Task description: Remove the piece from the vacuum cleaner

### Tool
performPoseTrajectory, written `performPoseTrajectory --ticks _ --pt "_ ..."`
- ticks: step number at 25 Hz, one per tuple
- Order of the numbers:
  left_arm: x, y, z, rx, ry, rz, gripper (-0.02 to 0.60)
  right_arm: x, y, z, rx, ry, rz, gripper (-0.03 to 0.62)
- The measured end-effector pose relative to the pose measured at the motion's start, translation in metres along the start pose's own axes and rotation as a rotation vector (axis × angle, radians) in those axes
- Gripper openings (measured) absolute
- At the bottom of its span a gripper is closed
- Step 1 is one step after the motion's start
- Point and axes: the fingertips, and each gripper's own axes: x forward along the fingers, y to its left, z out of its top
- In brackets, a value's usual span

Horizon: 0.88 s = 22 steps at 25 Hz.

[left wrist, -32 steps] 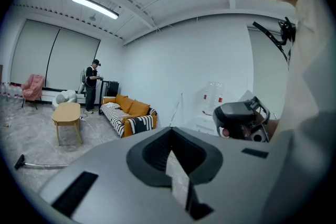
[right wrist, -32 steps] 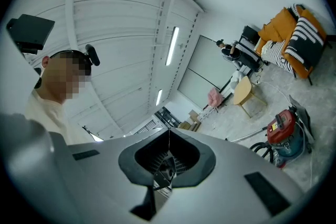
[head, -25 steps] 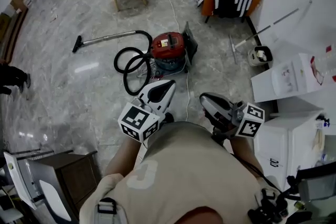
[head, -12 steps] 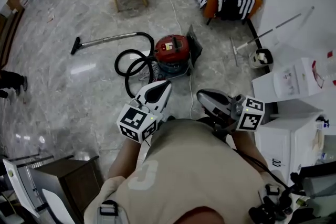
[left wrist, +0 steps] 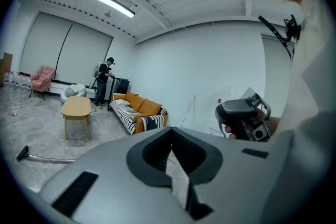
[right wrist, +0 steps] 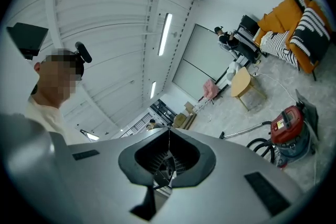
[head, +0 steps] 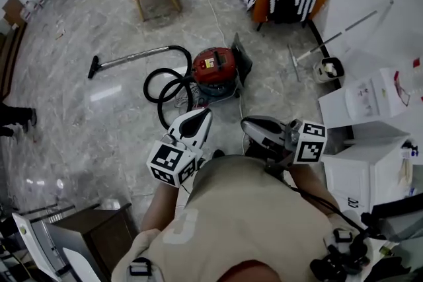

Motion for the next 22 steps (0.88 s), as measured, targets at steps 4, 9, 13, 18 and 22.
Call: performPoseTrajectory --ticks 4,9,13,18,22 --pt "0.018 -0.008 0.002 0.019 0.026 0.030 0.003 -0.012 -0.018 0.015 0.058 -0.029 0.037 0.003" --pt "0.058 -0.026 0.005 0.017 0.080 0.026 0.003 -0.030 -0.040 0.043 0.133 -0.045 0.095 0.003" --pt "0.103 -0.042 0.016 0.036 0.100 0.014 0.003 -0.059 -0.072 0.072 0.208 -0.105 0.102 0.003" --pt "0.150 -0.058 0.032 0.078 0.106 -0.001 0.003 -0.081 -0.103 0.099 0.229 -0.105 0.108 0.003" --pt "0.177 -0.068 0.035 0.071 0.113 0.025 0.003 -0.095 -0.119 0.115 0.245 -0.073 0.129 0.003"
